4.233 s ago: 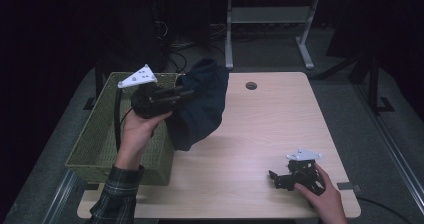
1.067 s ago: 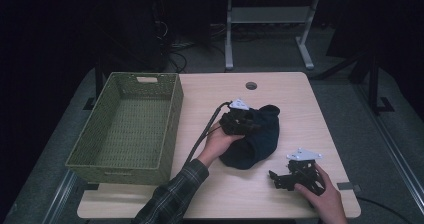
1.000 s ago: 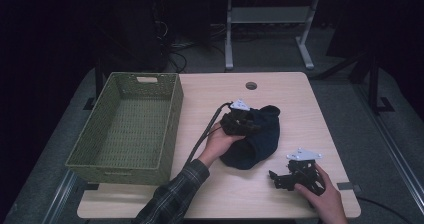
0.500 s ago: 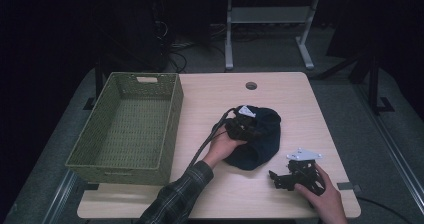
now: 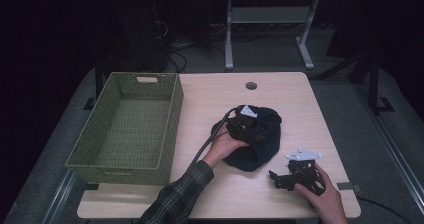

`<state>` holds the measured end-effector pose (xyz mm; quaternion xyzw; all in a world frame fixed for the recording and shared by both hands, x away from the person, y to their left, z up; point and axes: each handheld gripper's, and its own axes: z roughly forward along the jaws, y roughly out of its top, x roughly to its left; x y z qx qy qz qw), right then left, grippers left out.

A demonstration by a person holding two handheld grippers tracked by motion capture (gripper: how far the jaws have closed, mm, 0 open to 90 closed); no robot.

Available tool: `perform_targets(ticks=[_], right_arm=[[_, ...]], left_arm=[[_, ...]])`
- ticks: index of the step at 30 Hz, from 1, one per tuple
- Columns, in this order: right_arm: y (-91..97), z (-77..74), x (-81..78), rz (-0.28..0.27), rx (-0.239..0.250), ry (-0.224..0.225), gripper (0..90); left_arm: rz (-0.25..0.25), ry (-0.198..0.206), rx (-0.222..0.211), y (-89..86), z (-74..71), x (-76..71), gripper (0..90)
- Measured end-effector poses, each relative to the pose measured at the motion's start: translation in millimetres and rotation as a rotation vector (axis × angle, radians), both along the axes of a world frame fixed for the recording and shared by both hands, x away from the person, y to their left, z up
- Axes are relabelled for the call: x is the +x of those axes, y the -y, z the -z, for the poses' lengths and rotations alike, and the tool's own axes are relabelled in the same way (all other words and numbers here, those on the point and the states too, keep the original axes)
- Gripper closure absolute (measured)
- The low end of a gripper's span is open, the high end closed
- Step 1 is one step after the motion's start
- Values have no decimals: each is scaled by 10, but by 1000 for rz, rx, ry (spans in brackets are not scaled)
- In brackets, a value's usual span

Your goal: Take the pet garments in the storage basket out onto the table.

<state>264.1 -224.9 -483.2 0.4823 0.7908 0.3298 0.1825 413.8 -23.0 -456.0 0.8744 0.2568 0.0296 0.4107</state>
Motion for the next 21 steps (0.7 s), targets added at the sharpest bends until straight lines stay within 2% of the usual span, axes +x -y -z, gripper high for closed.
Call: perform_targets(ticks=[4, 7, 11, 14, 19, 21], right_arm=[[-1, -2, -1, 1, 1, -2, 0], [-2, -4, -4, 4, 0, -6, 0], [-1, -1, 1, 1, 1, 2, 0], [-1, -1, -1, 2, 1, 0, 0], [-1, -3, -2, 2, 1, -4, 0], [-1, -4, -2, 2, 1, -4, 0]], left_arm=[[10, 21, 3, -15, -61, -19, 161], [10, 29, -16, -22, -127, -49, 162], [20, 48, -2, -61, -229, -85, 161], [17, 58, -11, -91, -297, -124, 161], [38, 73, 6, -172, -377, -160, 161], [33, 74, 0, -206, -398, -182, 161]])
